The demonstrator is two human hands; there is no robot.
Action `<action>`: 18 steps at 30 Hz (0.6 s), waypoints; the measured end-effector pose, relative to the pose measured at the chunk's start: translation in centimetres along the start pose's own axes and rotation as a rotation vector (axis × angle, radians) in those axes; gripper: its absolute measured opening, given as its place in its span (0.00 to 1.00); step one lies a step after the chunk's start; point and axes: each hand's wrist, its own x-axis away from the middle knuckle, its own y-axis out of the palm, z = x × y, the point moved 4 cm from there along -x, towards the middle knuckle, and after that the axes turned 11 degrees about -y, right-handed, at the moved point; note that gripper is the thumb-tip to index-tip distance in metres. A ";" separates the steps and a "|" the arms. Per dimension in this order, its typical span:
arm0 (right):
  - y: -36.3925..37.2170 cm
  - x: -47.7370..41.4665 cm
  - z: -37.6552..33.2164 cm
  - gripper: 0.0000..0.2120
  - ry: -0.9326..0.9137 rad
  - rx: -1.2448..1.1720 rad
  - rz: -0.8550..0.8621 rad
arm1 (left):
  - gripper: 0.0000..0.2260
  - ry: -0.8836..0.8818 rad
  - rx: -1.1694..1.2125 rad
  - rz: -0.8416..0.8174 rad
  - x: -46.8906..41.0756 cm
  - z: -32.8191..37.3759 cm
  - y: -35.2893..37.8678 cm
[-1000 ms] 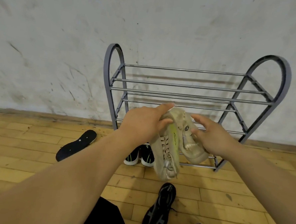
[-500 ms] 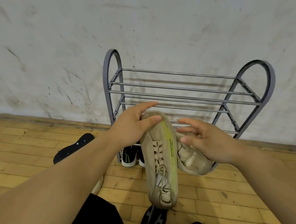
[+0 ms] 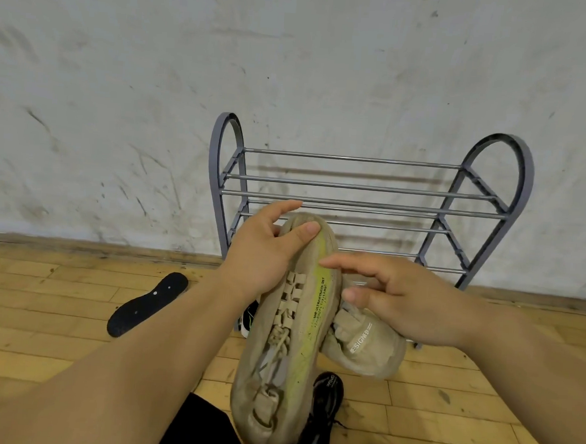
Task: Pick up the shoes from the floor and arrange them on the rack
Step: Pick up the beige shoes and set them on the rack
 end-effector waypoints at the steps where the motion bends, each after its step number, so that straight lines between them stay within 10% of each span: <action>1: 0.2 0.0 -0.1 0.22 0.006 -0.026 -0.020 | 0.21 0.000 0.004 -0.002 0.2 0.1 0.2; 18: -4.1 2.1 0.9 0.18 0.072 -0.134 0.235 | 0.20 -0.128 0.145 -0.167 -0.1 -0.4 0.0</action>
